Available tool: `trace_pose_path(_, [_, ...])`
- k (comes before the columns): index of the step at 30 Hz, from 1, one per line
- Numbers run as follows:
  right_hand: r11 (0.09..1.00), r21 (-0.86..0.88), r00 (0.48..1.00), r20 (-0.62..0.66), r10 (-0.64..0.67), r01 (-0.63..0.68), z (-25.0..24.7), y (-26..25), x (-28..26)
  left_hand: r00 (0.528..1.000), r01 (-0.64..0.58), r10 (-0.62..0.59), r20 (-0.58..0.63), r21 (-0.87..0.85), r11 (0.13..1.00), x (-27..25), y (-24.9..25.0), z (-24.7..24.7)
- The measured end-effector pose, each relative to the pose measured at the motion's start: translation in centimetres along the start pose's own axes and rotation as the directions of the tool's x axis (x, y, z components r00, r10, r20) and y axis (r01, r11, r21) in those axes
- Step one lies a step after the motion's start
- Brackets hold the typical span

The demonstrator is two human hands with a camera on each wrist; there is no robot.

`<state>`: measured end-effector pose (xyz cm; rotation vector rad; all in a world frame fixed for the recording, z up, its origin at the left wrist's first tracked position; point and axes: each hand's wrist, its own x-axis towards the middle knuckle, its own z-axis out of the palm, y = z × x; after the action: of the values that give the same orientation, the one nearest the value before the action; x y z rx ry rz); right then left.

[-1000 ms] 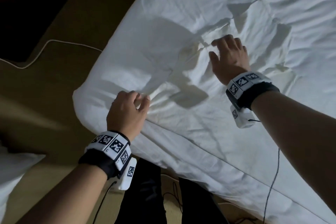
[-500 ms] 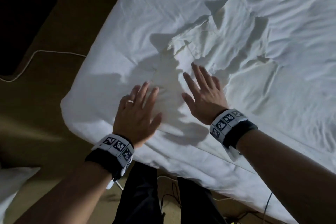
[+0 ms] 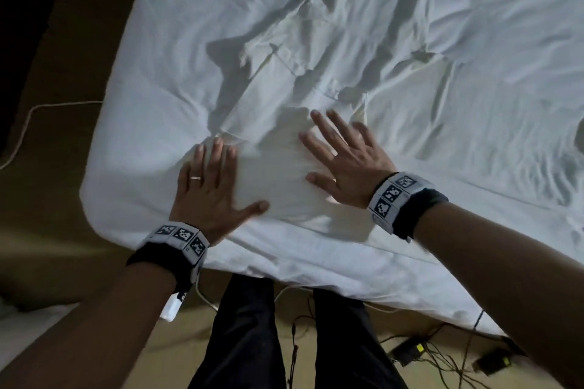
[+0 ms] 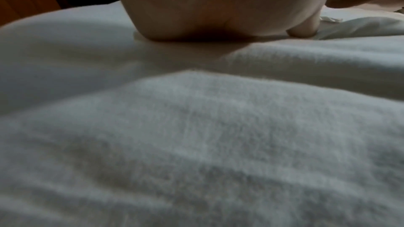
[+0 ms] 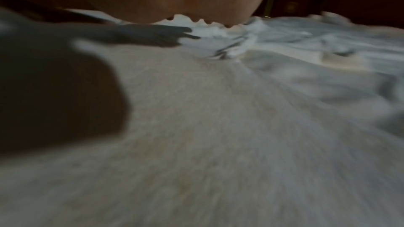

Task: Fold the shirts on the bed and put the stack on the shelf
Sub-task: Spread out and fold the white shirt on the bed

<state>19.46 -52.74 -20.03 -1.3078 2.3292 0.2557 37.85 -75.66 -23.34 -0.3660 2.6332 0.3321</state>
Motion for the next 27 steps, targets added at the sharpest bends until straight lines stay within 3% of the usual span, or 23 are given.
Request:
trace_pose_path(1, [0.999,-0.01,0.998,0.05,-0.036,0.037,0.1,0.2,0.6,1.0,-0.001,0.001,0.005,-0.001,1.0,0.0,-0.1,0.0])
trace_pose_path(2, [1.0,0.007,0.996,0.087,0.007,-0.007,0.4,0.8,1.1,1.0,-0.005,0.005,0.014,0.001,1.0,-0.1,-0.2,0.0])
trace_pose_path(4, [0.971,0.074,0.972,0.083,0.222,-0.228,0.3,2.5,1.8,1.0,-0.013,0.013,0.015,-0.007,1.0,-0.1,-0.3,0.1])
trace_pose_path(6, [0.932,0.106,0.938,0.021,0.345,-0.345,-0.3,3.1,2.0,1.0,-0.01,0.01,0.011,-0.02,1.0,-0.1,-0.3,0.0])
trace_pose_path(10, [0.984,0.094,0.978,-0.128,0.163,-0.152,-0.3,-1.3,1.0,1.0,-0.003,0.002,-0.011,-0.046,0.999,-0.1,-0.2,0.0])
trace_pose_path(13, [0.993,0.112,0.993,-0.112,0.046,-0.033,2.9,-4.8,-2.5,1.0,0.003,-0.004,-0.011,-0.065,0.998,-0.2,-0.8,-0.1])
trace_pose_path(18, [0.989,0.1,0.994,-0.028,0.108,-0.104,5.3,-1.7,-8.9,1.0,0.003,-0.003,-0.005,-0.04,0.999,-0.1,-2.2,-0.7])
trace_pose_path(20, [0.991,0.06,0.99,-0.063,0.126,-0.123,4.6,0.7,-9.8,1.0,0.0,-0.001,-0.007,-0.057,0.998,0.0,-2.3,-1.0])
trace_pose_path(22, [0.997,0.046,0.974,-0.215,0.075,-0.067,3.0,2.3,-8.5,0.999,-0.011,0.008,-0.045,-0.069,0.998,-0.1,-2.1,-1.4])
trace_pose_path(24, [0.999,0.047,0.922,-0.386,-0.002,0.022,0.8,2.7,-4.9,0.998,-0.03,0.026,-0.063,-0.066,0.997,-0.1,-1.9,-1.5])
trace_pose_path(27, [0.994,0.08,0.889,-0.458,-0.029,0.074,-3.1,1.3,2.7,0.997,-0.06,0.057,-0.053,-0.046,0.997,-0.1,-2.0,-1.2])
